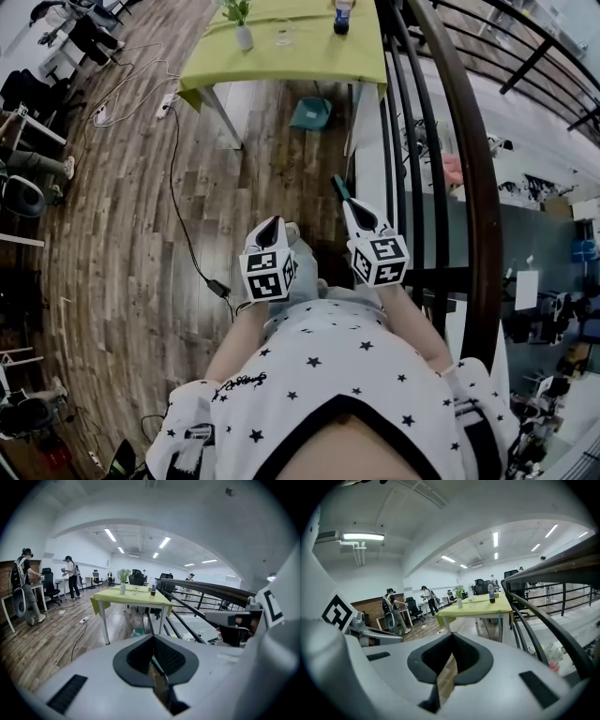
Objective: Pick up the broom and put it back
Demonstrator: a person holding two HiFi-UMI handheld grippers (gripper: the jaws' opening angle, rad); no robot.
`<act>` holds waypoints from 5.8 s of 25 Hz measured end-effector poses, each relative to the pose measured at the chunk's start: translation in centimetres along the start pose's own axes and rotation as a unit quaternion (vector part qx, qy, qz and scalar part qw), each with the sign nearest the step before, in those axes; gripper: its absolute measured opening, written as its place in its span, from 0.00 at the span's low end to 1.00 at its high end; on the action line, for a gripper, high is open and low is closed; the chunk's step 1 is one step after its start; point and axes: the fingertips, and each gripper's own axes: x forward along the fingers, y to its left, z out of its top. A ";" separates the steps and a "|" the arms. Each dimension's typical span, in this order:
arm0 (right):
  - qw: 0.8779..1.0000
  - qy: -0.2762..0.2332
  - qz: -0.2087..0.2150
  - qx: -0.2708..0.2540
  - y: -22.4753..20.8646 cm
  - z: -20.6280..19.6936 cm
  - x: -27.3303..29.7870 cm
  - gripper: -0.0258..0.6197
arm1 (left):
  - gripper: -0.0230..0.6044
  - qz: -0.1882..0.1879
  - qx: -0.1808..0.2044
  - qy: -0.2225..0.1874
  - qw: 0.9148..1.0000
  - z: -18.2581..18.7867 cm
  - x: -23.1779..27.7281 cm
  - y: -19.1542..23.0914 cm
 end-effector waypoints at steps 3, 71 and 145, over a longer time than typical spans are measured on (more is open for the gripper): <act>1.000 0.002 -0.004 -0.004 -0.8 0.3 1.0 0.03 | 0.05 -0.004 0.002 0.000 1.000 0.6 1.3 0.0; 0.981 0.018 -0.180 0.066 -23.7 8.8 34.2 0.03 | 0.05 -0.132 0.058 0.083 0.986 17.3 37.0 10.6; 0.975 0.122 -0.185 0.023 -36.8 0.0 44.3 0.16 | 0.05 -0.140 0.073 0.148 0.976 12.9 46.1 5.9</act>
